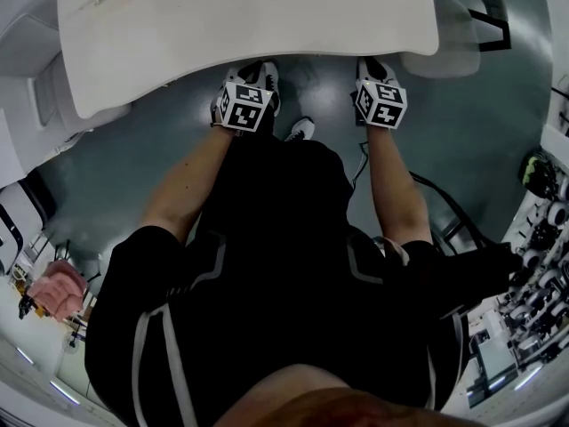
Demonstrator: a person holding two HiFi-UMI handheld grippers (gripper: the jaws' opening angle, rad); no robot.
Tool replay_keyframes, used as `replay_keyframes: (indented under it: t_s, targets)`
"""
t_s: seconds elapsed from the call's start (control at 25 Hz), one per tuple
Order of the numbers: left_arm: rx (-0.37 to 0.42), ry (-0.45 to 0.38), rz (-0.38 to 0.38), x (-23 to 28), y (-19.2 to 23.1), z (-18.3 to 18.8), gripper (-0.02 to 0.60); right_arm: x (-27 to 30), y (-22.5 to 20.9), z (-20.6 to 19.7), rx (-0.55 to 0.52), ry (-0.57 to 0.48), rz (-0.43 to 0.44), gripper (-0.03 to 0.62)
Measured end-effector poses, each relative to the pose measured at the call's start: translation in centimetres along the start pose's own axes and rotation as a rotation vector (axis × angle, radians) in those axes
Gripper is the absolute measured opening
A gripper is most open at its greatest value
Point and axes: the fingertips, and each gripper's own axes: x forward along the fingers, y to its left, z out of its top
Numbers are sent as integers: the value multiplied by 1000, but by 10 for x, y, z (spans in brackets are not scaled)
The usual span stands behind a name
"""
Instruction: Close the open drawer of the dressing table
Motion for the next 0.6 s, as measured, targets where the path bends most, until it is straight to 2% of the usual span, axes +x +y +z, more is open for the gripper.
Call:
replay_keyframes:
  t_s: [0.16,0.28,0.36,0.48,0.6]
  targets:
    - [43,-20,-35,-7,-12,1,5,0,1,0,-16,4,17,6]
    - [9,-78,-134,-22,-27,10,5,-8,2,-1,-17,24,24,6]
    - [-4,-112,-171,-34,-34,18,5,-19,0,1,-4,21,22,6]
    - [29,-171,-154,-50,-35,37,5,-41,-5,9,1,-7,16,6]
    - [-5,-230,-125,-74,-38,51,4,-72,-7,16,-7,-28,20,6]
